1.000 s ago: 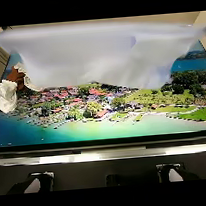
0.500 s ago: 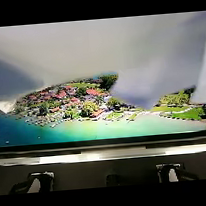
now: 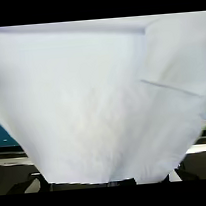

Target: Fold the shirts.

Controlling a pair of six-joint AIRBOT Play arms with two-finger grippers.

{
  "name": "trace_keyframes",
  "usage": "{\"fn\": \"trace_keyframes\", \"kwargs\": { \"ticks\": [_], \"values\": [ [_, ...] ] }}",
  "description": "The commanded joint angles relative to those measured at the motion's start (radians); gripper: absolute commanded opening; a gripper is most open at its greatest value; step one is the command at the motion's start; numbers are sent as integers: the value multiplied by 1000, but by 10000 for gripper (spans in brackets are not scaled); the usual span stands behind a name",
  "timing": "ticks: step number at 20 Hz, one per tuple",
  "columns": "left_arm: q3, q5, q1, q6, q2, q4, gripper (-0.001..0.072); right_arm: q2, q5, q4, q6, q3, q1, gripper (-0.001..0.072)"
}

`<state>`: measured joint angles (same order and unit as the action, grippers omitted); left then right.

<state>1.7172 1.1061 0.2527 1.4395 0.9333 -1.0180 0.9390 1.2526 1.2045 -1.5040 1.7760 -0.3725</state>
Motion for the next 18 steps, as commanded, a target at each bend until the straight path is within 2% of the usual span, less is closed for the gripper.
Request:
{"fn": "trace_keyframes", "kwargs": {
  "ticks": [1, 3, 4, 6, 8, 11, 13, 14, 16, 18],
  "values": [
    [-253, 43, -9, -42, 155, -6, 29, 308, 276, -65, 1, -74, 43, 54],
    [-392, -43, -30, -71, 288, -5, 29, 502, 214, -45, 5, -130, 141, 54],
    [-420, -78, -36, -70, 359, 0, 29, 594, 133, -28, 3, -131, 183, 54],
    [-418, -148, -48, -46, 516, 34, 29, 738, -86, -31, -74, -128, 232, 54],
    [-387, -220, -48, -45, 639, 122, 30, 818, -319, -86, -143, -122, 242, 54],
    [-304, -305, -51, -73, 765, 208, 29, 837, -557, -139, -146, -122, 240, 55],
    [-251, -290, -55, -119, 811, 211, 30, 835, -552, -138, -145, -122, 240, 55],
    [-235, -258, -54, -143, 816, 210, 30, 828, -488, -137, -138, -122, 240, 55],
    [-204, -134, -34, -205, 810, 200, 30, 792, -310, -83, -77, -122, 240, 55],
    [-168, 61, -3, -213, 809, 136, 29, 743, -61, 43, -40, -123, 240, 55]
  ]
}}
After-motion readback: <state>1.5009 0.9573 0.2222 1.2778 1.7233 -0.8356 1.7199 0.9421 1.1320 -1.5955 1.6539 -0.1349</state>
